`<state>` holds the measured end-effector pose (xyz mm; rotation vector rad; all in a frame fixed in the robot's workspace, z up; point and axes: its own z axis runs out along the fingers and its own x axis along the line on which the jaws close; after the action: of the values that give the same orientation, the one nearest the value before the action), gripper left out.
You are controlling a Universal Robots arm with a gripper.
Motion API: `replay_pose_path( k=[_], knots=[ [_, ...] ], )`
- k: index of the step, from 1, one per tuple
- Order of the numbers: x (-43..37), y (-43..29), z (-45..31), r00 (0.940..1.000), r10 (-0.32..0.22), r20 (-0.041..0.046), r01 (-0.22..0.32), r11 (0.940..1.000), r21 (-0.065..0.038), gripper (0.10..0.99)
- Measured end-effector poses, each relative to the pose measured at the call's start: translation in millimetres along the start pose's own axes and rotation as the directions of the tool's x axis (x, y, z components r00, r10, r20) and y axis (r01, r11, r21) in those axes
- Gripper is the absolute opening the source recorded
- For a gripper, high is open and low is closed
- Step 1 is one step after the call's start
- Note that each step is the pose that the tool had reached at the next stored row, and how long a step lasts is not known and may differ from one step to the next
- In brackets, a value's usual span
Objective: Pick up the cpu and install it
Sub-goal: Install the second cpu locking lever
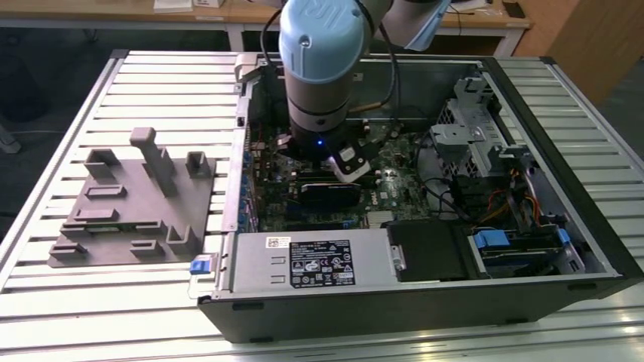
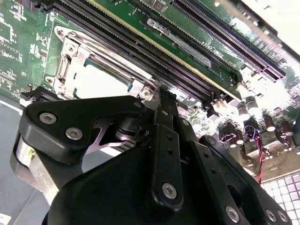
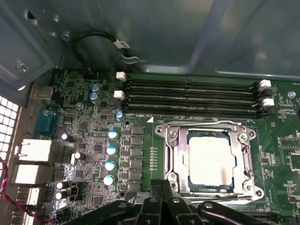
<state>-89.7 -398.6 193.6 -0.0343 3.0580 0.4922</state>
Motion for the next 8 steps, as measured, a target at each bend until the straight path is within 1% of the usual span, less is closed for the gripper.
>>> replay_pose_path(
  k=[3, 8],
  knots=[
    [1.7, -0.2, 1.0, 1.0, -0.001, -0.0003, 0.001, 1.0, -0.003, 0.106],
    [4.2, -1.3, 4.1, 1.0, -0.004, -0.001, 0.004, 1.0, -0.004, 0.106]
  ],
)
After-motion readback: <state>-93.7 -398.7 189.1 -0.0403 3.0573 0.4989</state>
